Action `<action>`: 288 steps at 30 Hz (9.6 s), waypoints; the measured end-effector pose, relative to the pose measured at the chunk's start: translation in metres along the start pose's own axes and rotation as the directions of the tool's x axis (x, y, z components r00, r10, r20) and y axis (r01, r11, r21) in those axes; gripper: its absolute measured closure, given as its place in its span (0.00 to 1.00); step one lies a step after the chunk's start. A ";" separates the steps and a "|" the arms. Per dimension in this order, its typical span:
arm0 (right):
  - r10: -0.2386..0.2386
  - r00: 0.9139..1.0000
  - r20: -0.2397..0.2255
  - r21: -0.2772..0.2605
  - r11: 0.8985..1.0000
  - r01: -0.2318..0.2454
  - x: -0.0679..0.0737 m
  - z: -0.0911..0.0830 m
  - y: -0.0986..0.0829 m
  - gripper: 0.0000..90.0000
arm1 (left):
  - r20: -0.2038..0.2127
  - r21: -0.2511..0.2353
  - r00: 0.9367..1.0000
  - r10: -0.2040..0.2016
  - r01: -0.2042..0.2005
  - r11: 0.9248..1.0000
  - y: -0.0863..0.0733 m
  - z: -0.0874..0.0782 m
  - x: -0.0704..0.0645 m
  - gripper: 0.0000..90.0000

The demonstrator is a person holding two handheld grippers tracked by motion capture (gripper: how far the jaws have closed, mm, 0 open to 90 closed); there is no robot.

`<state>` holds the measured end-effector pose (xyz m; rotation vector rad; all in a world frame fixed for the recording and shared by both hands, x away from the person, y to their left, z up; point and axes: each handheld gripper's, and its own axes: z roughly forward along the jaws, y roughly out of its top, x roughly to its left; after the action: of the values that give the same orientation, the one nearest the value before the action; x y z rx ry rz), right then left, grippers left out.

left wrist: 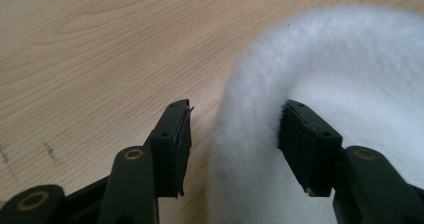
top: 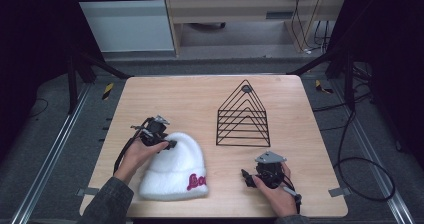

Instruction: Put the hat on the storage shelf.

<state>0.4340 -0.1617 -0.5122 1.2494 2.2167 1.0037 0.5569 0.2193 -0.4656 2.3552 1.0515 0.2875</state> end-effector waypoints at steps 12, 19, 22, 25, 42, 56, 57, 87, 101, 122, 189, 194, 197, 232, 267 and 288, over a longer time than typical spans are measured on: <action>-0.001 1.000 0.000 0.000 1.000 0.001 0.000 0.000 0.000 0.18 | 0.023 -0.021 0.999 -0.023 0.024 0.999 0.002 0.005 -0.001 0.65; -0.002 1.000 0.001 0.000 1.000 0.002 0.000 0.000 0.000 0.19 | 0.044 -0.023 0.999 -0.003 0.004 1.000 0.002 0.006 -0.005 0.83; -0.001 1.000 0.001 0.002 1.000 0.001 0.000 0.000 0.000 0.19 | 0.046 -0.034 0.999 0.003 -0.001 0.999 0.002 0.003 -0.007 0.87; -0.001 1.000 0.001 0.002 1.000 0.001 0.000 0.000 0.000 0.19 | 0.050 -0.045 0.999 0.010 -0.008 0.999 0.003 -0.002 -0.009 0.89; -0.067 0.997 -0.025 -0.078 0.995 0.065 0.011 -0.017 -0.004 0.30 | -0.043 -0.352 0.990 0.131 -0.138 0.926 0.014 -0.113 -0.064 0.90; -0.083 0.996 -0.040 -0.222 0.972 0.072 0.017 -0.061 0.024 0.28 | -0.154 -0.465 0.962 0.223 -0.270 0.843 0.063 -0.180 -0.095 0.90; -0.087 0.996 -0.038 -0.229 0.970 0.076 0.018 -0.064 0.026 0.28 | -0.159 -0.471 0.959 0.232 -0.281 0.836 0.070 -0.187 -0.096 0.90; -0.218 0.975 -0.052 -0.389 0.903 0.181 -0.001 -0.114 0.109 0.36 | -0.071 -0.598 0.946 0.317 -0.295 0.745 0.151 -0.222 -0.115 0.90; -0.231 0.967 -0.107 -0.381 0.908 0.175 -0.003 -0.098 0.134 0.35 | -0.063 -0.601 0.921 0.383 -0.341 0.723 0.160 -0.223 -0.130 0.90; -0.246 0.934 -0.259 -0.359 0.922 0.143 -0.007 -0.078 0.151 0.80 | -0.061 -0.617 0.913 0.402 -0.351 0.704 0.167 -0.217 -0.135 0.90; -0.153 0.987 -0.049 -0.393 0.911 0.122 -0.074 -0.110 0.211 0.87 | -0.112 -0.696 0.948 0.299 -0.289 0.657 0.228 -0.181 -0.112 0.89; -0.139 0.990 -0.032 -0.383 0.916 0.116 -0.081 -0.100 0.208 0.87 | -0.114 -0.695 0.946 0.305 -0.295 0.656 0.233 -0.170 -0.112 0.89; -0.138 0.990 -0.019 -0.375 0.919 0.121 -0.084 -0.095 0.208 0.87 | -0.110 -0.697 0.948 0.299 -0.288 0.657 0.237 -0.163 -0.109 0.89; -0.086 0.996 0.022 -0.359 0.929 0.088 -0.103 -0.089 0.174 0.87 | -0.056 -0.696 0.934 0.352 -0.289 0.657 0.245 -0.125 -0.124 0.89; -0.065 0.998 0.027 -0.314 0.947 0.070 -0.105 -0.069 0.144 0.87 | -0.027 -0.655 0.932 0.362 -0.290 0.698 0.227 -0.094 -0.122 0.89; -0.078 0.997 0.019 -0.328 0.941 0.080 -0.095 -0.060 0.139 0.87 | -0.030 -0.649 0.940 0.339 -0.277 0.709 0.218 -0.087 -0.108 0.89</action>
<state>0.5233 -0.2187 -0.3686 1.0034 1.9727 1.2730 0.5859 0.0532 -0.2695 1.8572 0.3921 0.5619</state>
